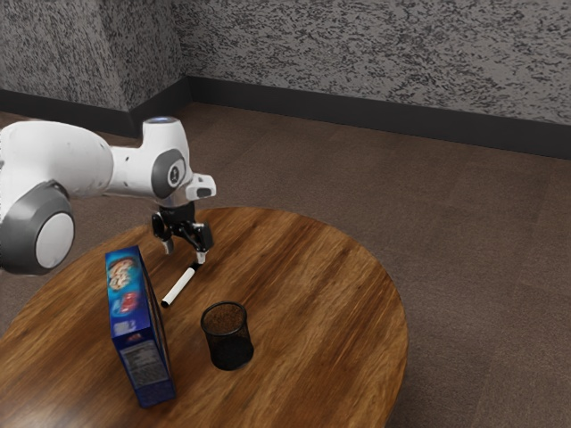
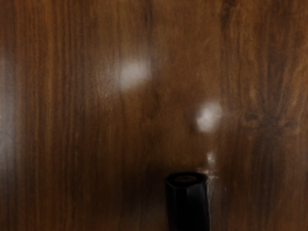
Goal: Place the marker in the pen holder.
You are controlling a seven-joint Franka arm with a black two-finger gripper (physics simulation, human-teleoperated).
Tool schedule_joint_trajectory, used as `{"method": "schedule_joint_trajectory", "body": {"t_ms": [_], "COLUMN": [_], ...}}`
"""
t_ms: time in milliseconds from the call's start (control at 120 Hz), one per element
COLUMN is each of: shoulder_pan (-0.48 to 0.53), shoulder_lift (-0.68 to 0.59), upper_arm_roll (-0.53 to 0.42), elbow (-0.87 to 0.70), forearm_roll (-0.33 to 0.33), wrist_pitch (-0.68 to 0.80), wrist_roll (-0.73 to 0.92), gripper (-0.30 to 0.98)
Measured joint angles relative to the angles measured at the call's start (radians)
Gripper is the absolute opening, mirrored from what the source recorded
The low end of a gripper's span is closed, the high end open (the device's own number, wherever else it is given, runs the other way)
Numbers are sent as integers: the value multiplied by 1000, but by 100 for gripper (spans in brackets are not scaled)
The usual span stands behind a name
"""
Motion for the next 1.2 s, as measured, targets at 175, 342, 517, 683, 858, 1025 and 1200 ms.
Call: {"method": "schedule_joint_trajectory", "body": {"t_ms": [175,342,517,683,858,1025,1200], "shoulder_pan": [-10,-14,-28,-34,-42,-43,-42], "shoulder_lift": [30,45,40,32,-10,-19,-22], "upper_arm_roll": [-3,-5,-4,-4,-4,-3,-2], "elbow": [1,2,2,-1,-61,-78,-78], "forearm_roll": [21,23,24,23,23,24,26], "wrist_pitch": [38,62,76,82,85,86,87], "wrist_roll": [29,49,65,73,79,82,85], "gripper": [68,68,60,45,36,27,8]}}
